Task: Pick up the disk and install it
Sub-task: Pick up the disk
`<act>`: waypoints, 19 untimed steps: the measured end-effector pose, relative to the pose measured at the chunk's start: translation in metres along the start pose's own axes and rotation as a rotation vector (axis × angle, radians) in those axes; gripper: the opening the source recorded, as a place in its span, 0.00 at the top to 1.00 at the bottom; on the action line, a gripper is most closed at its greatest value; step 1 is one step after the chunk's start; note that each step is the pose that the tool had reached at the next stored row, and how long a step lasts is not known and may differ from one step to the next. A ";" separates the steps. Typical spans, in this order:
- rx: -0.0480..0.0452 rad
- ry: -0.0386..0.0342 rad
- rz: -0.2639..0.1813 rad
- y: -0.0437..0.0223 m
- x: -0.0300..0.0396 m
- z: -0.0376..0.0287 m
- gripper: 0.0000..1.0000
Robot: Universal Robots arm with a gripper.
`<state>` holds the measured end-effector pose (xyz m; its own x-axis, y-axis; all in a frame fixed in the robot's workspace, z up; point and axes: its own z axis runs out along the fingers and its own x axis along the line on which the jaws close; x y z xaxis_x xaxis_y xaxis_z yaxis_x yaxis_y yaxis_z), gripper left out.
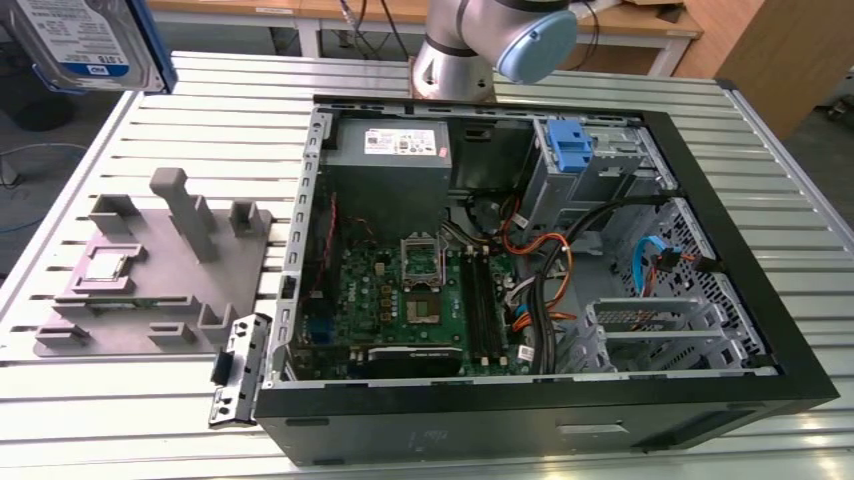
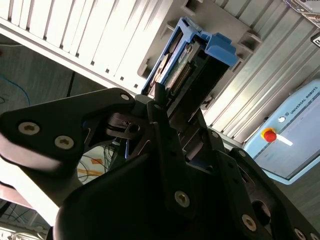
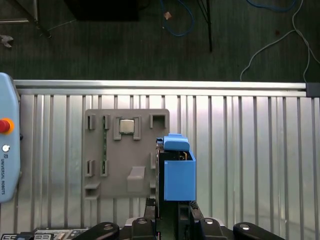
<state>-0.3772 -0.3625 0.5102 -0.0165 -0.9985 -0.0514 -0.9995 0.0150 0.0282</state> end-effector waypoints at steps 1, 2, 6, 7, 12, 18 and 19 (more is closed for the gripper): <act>0.0000 0.0000 0.001 -0.0005 0.0000 -0.0001 0.65; 0.0001 -0.0001 0.003 -0.0008 0.0000 0.0000 0.65; 0.0002 -0.0001 0.005 -0.0013 0.0000 -0.0001 0.65; 0.0003 -0.0001 0.005 -0.0014 0.0000 0.0000 0.65; 0.0004 -0.0002 0.011 -0.0022 0.0000 -0.0001 0.65; 0.0015 -0.0009 0.031 -0.0032 -0.0001 -0.0001 0.65; 0.0015 -0.0009 0.031 -0.0032 -0.0001 -0.0001 0.65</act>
<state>-0.3740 -0.3625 0.5103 -0.0473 -0.9976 -0.0514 -0.9985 0.0459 0.0283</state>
